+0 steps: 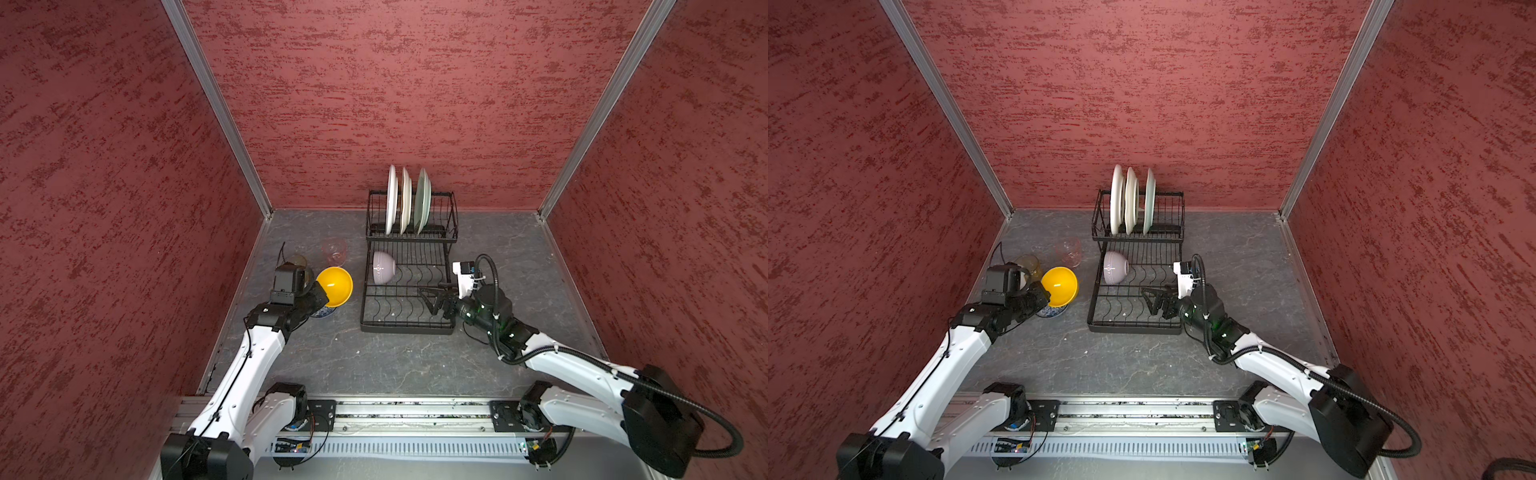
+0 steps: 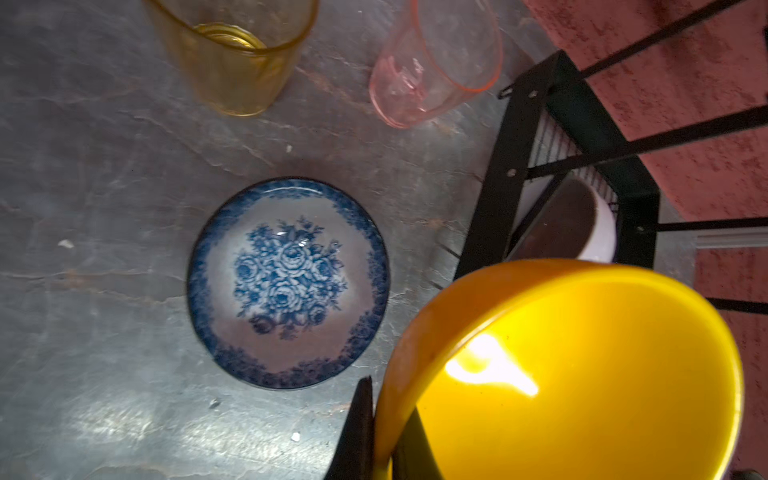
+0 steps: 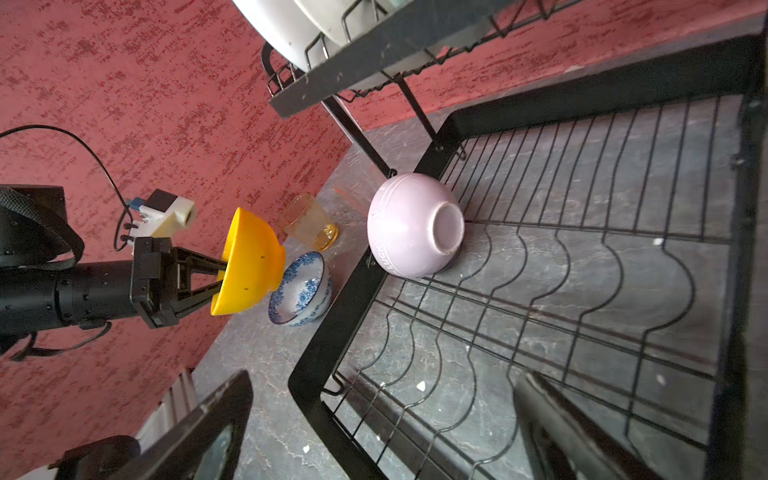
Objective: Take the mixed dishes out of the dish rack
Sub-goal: 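Lower the yellow bowl into the floral bowl with the left gripper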
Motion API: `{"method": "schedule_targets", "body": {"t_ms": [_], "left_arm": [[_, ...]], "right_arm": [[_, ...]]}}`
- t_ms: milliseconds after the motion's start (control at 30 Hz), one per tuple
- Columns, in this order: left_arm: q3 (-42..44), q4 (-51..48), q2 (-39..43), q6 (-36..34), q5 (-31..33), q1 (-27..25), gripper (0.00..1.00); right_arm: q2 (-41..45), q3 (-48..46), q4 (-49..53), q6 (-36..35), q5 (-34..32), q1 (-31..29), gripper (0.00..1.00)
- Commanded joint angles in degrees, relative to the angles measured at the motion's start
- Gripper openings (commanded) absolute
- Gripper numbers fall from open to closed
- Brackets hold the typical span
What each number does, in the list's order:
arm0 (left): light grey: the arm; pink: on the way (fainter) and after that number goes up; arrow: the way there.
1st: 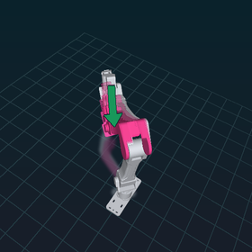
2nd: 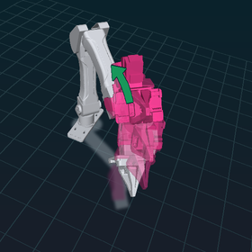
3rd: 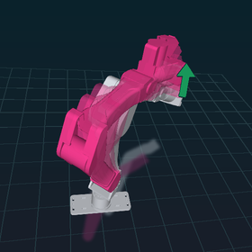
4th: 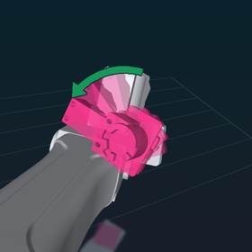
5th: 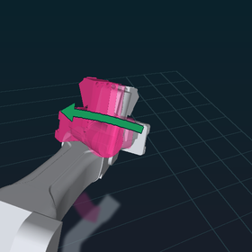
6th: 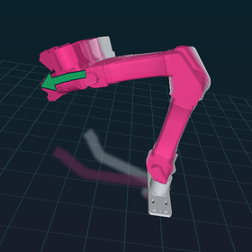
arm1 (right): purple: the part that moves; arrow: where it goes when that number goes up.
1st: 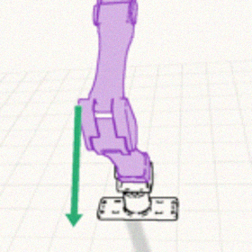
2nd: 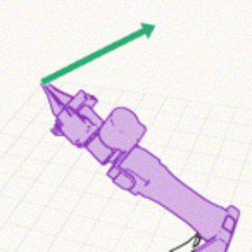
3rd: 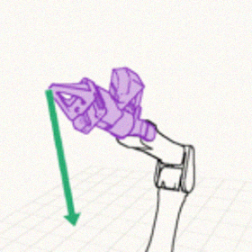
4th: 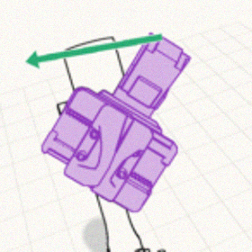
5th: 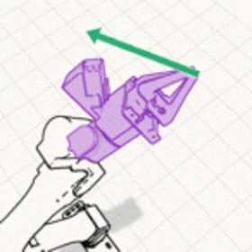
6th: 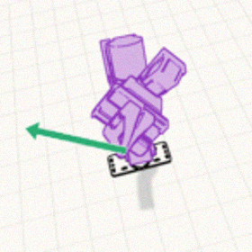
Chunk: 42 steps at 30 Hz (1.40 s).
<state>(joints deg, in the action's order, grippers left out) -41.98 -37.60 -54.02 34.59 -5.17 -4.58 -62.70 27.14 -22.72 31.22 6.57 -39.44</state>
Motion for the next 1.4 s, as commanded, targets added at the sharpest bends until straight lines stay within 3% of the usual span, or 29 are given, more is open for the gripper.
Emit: {"method": "schedule_targets", "body": {"t_ms": [0, 467, 933, 1000, 1100, 1167, 1267, 1367], "left_arm": [[0.27, -2.73, 0.23, -2.06, 3.20, 2.02, 0.00], [1.68, 0.50, -8.15, -4.09, 1.60, 7.64, 0.00], [1.09, 0.34, -11.81, -6.16, 4.61, 8.12, 0.02], [1.40, 0.34, -11.77, -6.20, 4.91, 8.13, 0.29], [1.79, 0.68, -11.81, -6.33, 4.91, 8.14, 0.36], [1.65, 0.53, -11.97, -6.29, 5.55, 8.26, 0.56], [1.62, 0.54, -11.82, -6.46, 5.30, 8.32, 0.58], [1.55, 0.69, -10.92, -5.98, 4.36, 8.28, 0.70]], "right_arm": [[2.40, 0.59, 3.99, -3.95, -4.94, -0.33, 0.99], [5.30, -0.70, 6.37, -5.68, -6.66, -0.24, 0.99], [4.83, -1.21, 6.47, -5.56, -6.81, -0.27, 0.99], [4.52, -1.03, 6.46, -5.63, -6.58, -0.26, 0.99], [4.10, -0.68, 6.46, -5.58, -6.35, -0.25, 0.99], [3.77, -0.34, 6.54, -5.48, -6.13, -0.25, 0.99], [3.29, 0.02, 6.55, -5.31, -5.78, -0.26, 0.99], [2.69, 0.17, 6.40, -4.86, -5.69, -0.25, 0.99]]}}
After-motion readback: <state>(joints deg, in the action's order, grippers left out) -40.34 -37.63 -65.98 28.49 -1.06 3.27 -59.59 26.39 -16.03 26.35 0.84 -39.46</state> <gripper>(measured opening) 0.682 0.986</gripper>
